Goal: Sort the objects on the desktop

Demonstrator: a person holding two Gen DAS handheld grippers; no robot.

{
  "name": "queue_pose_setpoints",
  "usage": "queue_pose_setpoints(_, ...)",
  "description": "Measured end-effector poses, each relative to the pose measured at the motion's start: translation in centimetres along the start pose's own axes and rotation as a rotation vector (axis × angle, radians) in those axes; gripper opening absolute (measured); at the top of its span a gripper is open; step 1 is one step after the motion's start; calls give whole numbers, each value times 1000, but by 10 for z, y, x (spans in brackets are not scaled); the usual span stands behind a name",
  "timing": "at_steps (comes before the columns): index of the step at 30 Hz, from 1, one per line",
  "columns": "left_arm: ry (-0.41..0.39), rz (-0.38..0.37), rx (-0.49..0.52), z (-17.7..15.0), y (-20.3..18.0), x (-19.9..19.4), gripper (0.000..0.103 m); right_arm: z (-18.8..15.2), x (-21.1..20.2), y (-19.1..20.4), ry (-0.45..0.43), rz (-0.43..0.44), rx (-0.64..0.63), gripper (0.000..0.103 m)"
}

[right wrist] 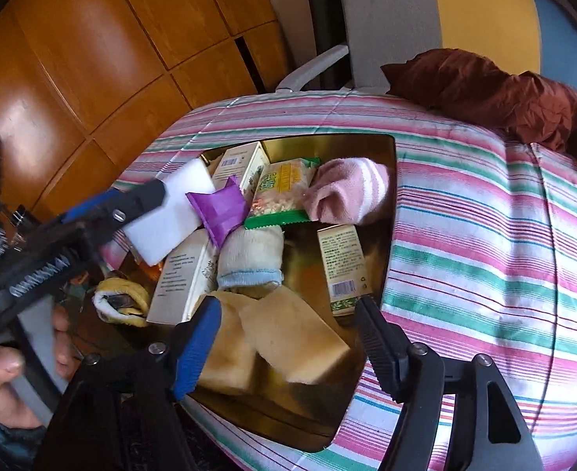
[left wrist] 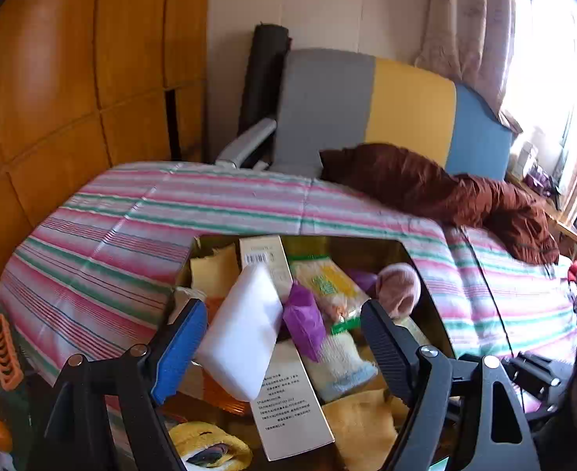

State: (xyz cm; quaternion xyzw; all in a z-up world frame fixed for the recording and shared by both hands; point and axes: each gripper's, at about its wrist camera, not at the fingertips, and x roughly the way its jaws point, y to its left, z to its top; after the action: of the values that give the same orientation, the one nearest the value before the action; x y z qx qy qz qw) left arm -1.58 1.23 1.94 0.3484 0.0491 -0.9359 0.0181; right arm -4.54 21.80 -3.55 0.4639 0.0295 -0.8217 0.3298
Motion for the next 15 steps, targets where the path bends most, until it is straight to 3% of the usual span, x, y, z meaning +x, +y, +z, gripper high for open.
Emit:
queue_pose_setpoints(10,-83,124,-12,13,-8,-33,82,-7,-4,13,-36,-58,-49,74)
queue_pose_setpoints(15,-86,123,-48,7,-7,-35,80,-9,-7,22,-60,-69,-81,74)
